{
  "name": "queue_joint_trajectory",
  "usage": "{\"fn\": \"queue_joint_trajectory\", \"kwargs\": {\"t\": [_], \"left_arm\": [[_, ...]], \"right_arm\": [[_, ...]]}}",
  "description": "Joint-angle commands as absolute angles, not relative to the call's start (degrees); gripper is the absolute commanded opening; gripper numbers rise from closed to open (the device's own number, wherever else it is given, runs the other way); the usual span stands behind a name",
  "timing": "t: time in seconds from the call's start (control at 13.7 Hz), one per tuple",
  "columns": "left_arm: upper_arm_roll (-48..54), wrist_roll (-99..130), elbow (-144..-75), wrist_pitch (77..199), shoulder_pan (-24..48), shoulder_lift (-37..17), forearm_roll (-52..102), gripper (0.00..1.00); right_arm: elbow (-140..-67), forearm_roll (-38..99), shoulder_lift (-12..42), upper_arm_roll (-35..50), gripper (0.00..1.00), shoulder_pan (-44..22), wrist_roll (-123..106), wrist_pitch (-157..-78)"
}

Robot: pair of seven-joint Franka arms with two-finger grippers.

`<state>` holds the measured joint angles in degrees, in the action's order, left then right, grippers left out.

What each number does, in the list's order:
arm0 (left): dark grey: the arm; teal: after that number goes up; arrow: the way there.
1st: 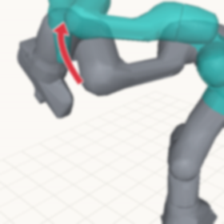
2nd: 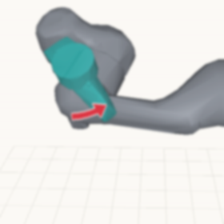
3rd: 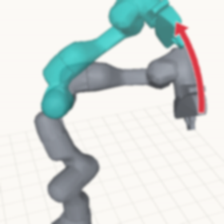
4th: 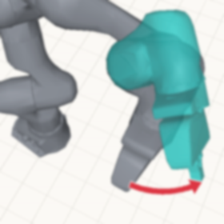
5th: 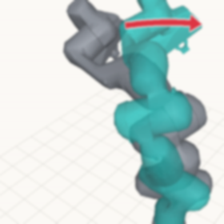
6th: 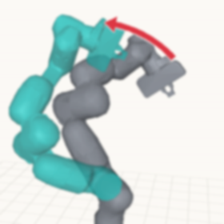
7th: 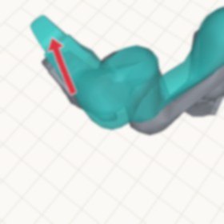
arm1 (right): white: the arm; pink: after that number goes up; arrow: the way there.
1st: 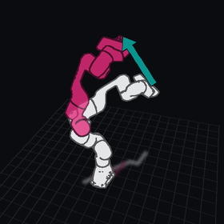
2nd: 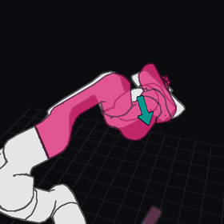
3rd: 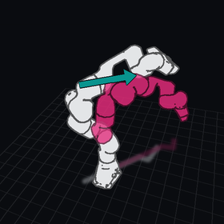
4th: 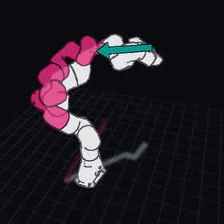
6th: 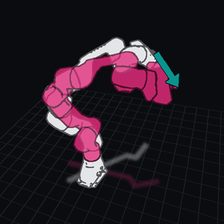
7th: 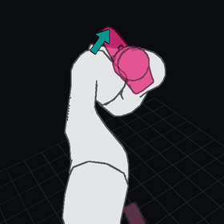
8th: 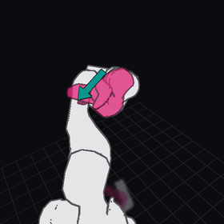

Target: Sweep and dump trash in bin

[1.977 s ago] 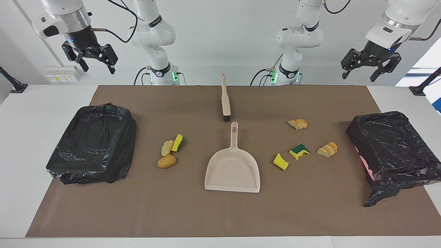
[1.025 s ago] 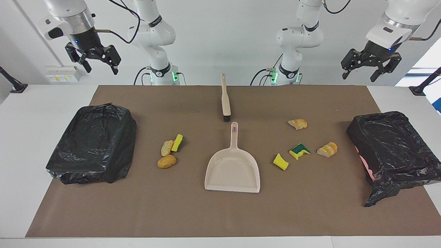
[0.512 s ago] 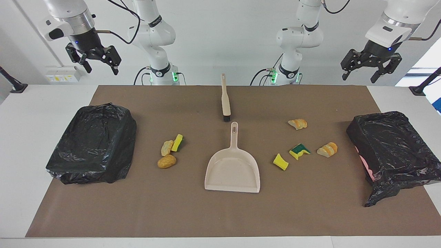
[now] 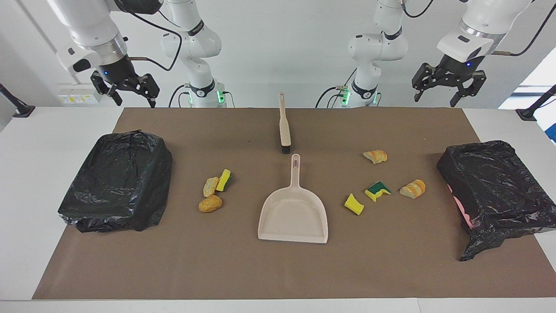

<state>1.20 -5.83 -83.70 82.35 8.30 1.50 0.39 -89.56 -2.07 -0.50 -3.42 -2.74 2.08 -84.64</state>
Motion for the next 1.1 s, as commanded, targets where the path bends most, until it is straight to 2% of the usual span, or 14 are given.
{"fn": "queue_joint_trajectory", "kwargs": {"t": [0.0, 0.22, 0.51, 1.02], "left_arm": [[0.6, -0.9, -90.3, 84.0, 12.7, 5.8, 0.6, 1.00], [0.6, 1.7, -96.3, 85.8, 18.1, 8.8, 0.7, 1.00], [0.6, 15.6, -103.1, 91.1, 26.3, 9.5, 2.1, 1.00], [0.9, 26.8, -118.5, 103.3, 35.7, 12.9, 3.4, 1.00]], "right_arm": [[-85.8, -1.2, 5.5, -1.8, 1.00, -2.9, 3.9, -86.4], [-85.9, -1.1, 8.8, -1.2, 1.00, -6.1, 8.1, -90.3], [-88.8, 1.8, 9.9, -1.1, 1.00, -8.2, 9.0, -89.8], [-88.3, 2.7, 15.1, -1.1, 1.00, -14.6, 21.3, -94.9]]}}
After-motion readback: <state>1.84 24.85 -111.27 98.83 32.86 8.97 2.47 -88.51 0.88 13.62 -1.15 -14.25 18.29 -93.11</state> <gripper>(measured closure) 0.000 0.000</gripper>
